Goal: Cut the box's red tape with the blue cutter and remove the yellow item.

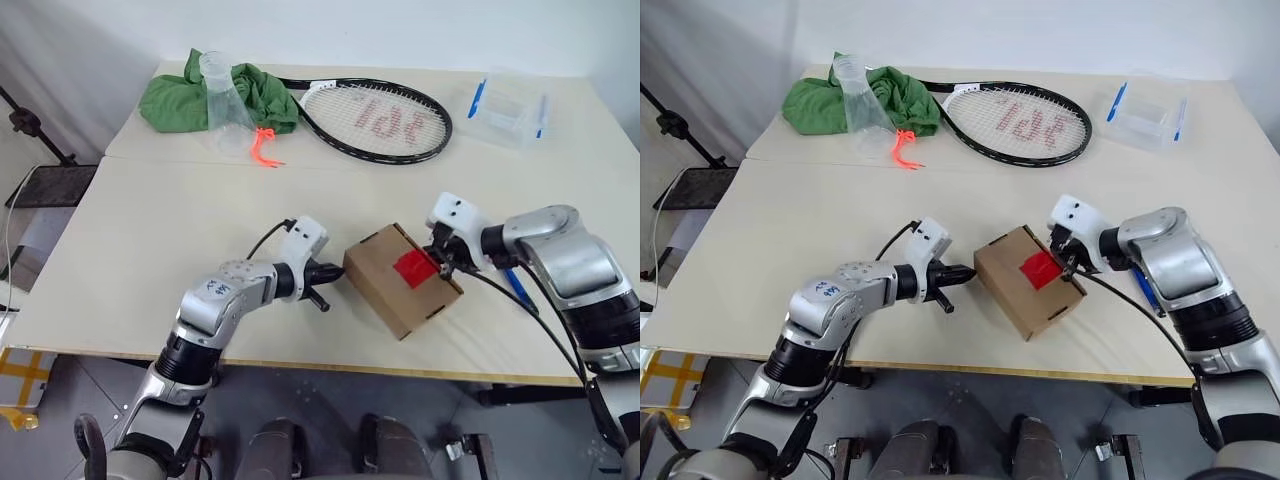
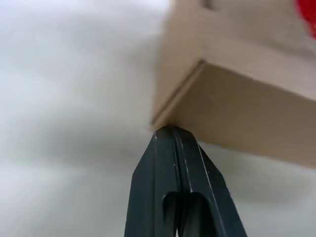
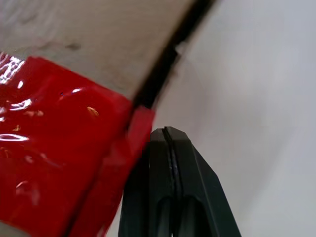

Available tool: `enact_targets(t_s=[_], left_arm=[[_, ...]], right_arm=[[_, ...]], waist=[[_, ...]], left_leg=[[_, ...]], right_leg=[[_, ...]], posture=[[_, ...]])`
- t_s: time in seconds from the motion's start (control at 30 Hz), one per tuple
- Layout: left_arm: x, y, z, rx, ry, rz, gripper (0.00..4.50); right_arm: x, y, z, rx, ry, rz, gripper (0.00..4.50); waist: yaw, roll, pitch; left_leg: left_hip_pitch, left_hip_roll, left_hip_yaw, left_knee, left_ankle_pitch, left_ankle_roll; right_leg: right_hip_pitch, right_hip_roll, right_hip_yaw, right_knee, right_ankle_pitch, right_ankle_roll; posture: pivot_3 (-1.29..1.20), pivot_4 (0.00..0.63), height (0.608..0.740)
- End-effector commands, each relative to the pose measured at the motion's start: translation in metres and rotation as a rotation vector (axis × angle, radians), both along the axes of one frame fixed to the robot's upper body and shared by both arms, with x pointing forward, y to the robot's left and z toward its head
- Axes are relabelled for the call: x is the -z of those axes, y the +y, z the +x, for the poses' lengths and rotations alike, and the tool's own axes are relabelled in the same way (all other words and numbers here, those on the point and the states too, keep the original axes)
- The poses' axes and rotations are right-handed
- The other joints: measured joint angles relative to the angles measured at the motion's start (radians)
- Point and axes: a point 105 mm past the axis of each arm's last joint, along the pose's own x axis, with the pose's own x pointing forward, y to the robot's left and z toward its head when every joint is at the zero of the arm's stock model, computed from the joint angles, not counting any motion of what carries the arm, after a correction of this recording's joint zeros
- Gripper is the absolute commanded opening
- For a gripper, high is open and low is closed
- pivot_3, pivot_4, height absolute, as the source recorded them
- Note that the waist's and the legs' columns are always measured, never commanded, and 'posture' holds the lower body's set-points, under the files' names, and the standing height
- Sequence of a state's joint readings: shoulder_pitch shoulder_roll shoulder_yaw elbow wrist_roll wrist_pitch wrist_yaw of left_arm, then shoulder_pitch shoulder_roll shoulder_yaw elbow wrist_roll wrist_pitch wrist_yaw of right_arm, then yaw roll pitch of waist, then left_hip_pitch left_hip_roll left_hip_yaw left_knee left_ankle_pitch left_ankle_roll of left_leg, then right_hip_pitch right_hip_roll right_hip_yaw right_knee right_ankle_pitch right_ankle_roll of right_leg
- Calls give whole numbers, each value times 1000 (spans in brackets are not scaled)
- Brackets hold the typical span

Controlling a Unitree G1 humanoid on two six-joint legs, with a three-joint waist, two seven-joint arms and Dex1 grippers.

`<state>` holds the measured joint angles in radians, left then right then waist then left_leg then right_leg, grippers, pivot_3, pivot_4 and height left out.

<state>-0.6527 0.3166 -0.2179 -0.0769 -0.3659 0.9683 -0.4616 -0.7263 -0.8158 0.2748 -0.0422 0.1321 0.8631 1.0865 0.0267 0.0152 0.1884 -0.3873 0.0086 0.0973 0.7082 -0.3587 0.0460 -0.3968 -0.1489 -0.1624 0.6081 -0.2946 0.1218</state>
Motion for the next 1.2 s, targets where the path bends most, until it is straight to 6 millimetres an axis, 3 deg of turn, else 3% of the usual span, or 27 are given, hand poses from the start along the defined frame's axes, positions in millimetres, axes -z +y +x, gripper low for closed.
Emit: enact_targets(t_s=[0.03,0.43,0.6,0.8,0.97,1.17,1.2], left_arm=[[-12,-1,10,16,-62,4,0],[-14,1,30,-4,-85,13,0],[-17,20,36,-45,-104,19,0],[-48,38,25,22,-135,-81,0],[-69,27,1,179,-122,-134,0],[-71,-4,-9,297,-144,-123,0],[-70,-8,-9,310,-150,-118,0]], right_arm=[[-12,18,-6,-23,-42,40,7],[-13,24,-2,31,-79,44,7],[-14,0,2,111,-139,-18,7],[-40,-37,12,317,-218,-9,7],[-57,-30,2,351,-190,121,7],[-65,-8,-2,306,-178,222,7],[-67,-4,-2,287,-182,230,170]], waist=[[-2,0,0],[-1,0,0],[-2,0,0],[-3,0,0],[-2,0,0],[-2,0,0],[-3,0,0]], left_leg=[[0,0,0,0,0,0],[0,-1,0,1,0,0],[0,-1,0,1,0,0],[0,0,0,1,0,0],[0,0,0,1,0,0],[0,0,0,2,0,0],[0,0,1,2,0,0]], right_leg=[[0,0,0,0,0,0],[0,0,0,1,0,0],[0,0,0,1,0,0],[0,0,0,1,0,0],[0,0,0,1,0,0],[0,0,1,2,0,0],[0,0,1,2,0,0]], posture=[[0,150,740],[0,150,740],[0,150,740],[0,150,740],[0,150,740],[0,150,740],[0,150,740]])
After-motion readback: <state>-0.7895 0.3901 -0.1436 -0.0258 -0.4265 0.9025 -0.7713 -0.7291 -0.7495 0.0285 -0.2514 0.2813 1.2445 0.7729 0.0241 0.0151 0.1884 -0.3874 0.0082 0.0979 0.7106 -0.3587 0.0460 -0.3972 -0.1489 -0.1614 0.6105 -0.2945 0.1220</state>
